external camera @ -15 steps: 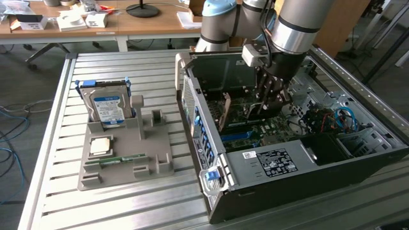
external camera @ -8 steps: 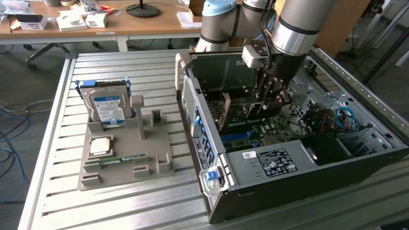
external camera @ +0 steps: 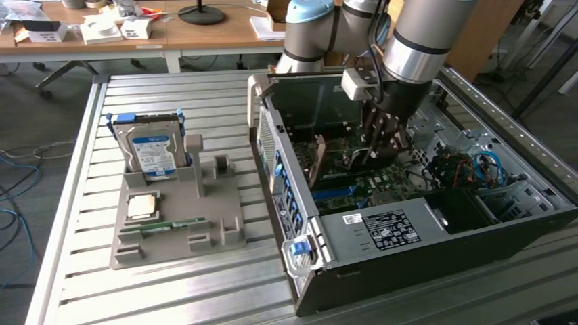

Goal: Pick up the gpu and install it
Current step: 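Insert the gpu into the slot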

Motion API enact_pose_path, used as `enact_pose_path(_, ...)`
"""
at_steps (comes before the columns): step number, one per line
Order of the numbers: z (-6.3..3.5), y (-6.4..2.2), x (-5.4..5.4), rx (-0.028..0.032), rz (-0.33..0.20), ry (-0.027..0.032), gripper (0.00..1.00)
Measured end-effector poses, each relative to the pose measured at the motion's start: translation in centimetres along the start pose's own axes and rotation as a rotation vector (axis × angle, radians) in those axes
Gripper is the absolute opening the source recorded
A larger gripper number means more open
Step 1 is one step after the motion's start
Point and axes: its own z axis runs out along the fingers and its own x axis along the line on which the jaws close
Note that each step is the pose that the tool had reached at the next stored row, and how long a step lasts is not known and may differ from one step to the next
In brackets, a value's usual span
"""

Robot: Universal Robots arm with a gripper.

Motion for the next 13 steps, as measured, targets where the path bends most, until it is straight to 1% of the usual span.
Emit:
enact_pose_path(6,0.89,0.05,0.14,0.0,0.0,0.0,0.26)
enact_pose_path(9,0.95,0.16,0.15,0.0,0.0,0.0002,0.26)
enact_pose_path(13,1.02,0.66,0.15,0.0,0.0,0.0001,0.26)
